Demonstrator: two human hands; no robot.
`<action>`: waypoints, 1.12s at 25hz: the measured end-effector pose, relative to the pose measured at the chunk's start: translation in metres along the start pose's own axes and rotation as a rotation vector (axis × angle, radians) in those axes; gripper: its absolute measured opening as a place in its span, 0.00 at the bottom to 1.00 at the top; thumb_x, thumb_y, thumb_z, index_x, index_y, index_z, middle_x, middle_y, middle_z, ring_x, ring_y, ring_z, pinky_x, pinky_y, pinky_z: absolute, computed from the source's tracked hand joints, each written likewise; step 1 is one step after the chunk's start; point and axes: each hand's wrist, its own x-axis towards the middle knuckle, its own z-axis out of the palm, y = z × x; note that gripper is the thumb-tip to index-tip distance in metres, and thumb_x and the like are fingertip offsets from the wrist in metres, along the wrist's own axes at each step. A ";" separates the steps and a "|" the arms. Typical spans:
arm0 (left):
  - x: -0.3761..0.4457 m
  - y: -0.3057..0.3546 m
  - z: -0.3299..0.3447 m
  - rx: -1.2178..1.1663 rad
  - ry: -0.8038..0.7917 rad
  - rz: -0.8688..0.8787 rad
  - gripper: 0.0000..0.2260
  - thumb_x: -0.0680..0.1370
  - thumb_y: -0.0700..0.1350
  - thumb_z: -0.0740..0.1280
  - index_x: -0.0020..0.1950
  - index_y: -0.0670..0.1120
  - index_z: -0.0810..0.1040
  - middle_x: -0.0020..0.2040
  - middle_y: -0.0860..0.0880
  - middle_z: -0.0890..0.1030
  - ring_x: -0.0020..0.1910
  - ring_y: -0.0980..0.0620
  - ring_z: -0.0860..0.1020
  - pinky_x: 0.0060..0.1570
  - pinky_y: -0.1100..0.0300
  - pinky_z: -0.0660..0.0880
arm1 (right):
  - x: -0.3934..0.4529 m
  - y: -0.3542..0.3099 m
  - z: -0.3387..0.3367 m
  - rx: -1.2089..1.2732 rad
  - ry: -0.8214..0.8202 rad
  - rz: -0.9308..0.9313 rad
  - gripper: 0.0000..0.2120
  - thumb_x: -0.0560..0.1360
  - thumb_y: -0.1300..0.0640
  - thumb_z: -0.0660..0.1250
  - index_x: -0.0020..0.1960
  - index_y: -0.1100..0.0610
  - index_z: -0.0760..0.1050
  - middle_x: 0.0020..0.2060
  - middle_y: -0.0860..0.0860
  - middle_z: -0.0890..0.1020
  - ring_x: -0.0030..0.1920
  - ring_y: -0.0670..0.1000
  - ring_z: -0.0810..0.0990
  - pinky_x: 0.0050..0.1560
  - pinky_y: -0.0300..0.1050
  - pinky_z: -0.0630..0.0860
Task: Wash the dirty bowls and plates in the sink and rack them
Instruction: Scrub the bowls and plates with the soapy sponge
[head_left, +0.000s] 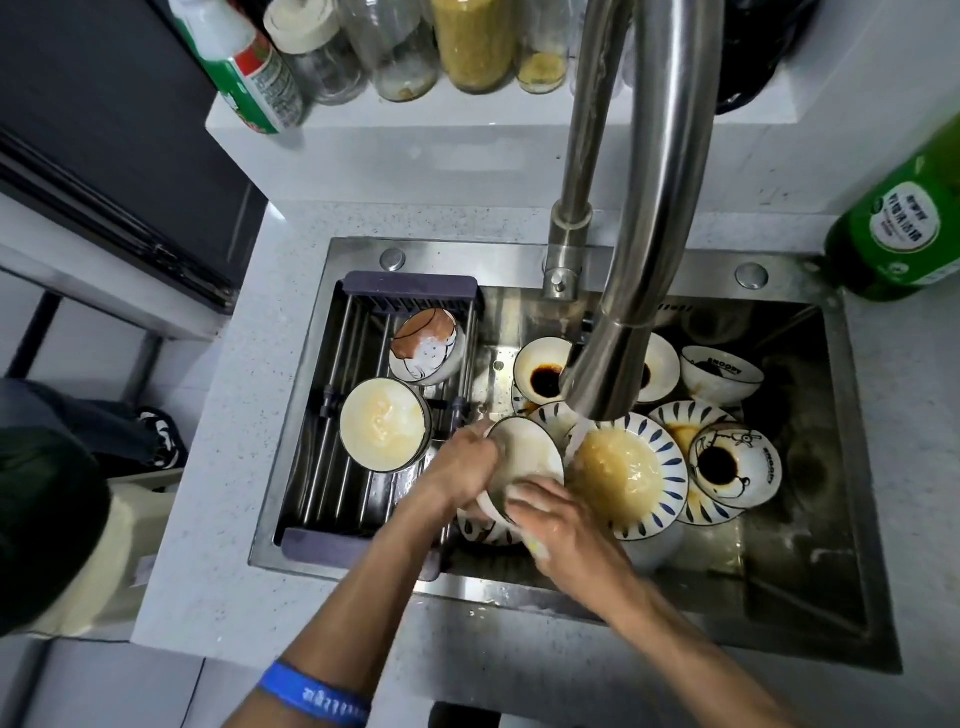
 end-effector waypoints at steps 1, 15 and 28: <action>0.001 -0.004 0.001 0.023 0.016 -0.011 0.19 0.78 0.46 0.58 0.69 0.51 0.72 0.56 0.56 0.79 0.51 0.55 0.78 0.54 0.61 0.76 | -0.002 0.000 0.004 0.009 -0.013 0.010 0.13 0.69 0.69 0.70 0.51 0.58 0.81 0.53 0.50 0.83 0.55 0.50 0.78 0.56 0.47 0.77; -0.005 -0.016 -0.023 -0.648 -0.131 -0.188 0.18 0.82 0.56 0.60 0.58 0.45 0.82 0.54 0.40 0.84 0.51 0.42 0.82 0.50 0.51 0.78 | 0.008 -0.023 -0.004 0.399 0.060 0.321 0.17 0.66 0.67 0.75 0.50 0.51 0.79 0.45 0.44 0.83 0.46 0.46 0.79 0.44 0.40 0.77; -0.023 -0.048 -0.048 -1.126 -0.199 0.025 0.40 0.59 0.44 0.83 0.69 0.39 0.73 0.63 0.35 0.78 0.61 0.39 0.78 0.52 0.44 0.80 | 0.053 -0.046 0.004 0.967 0.360 0.830 0.18 0.79 0.58 0.58 0.64 0.44 0.74 0.63 0.44 0.77 0.59 0.44 0.77 0.58 0.38 0.74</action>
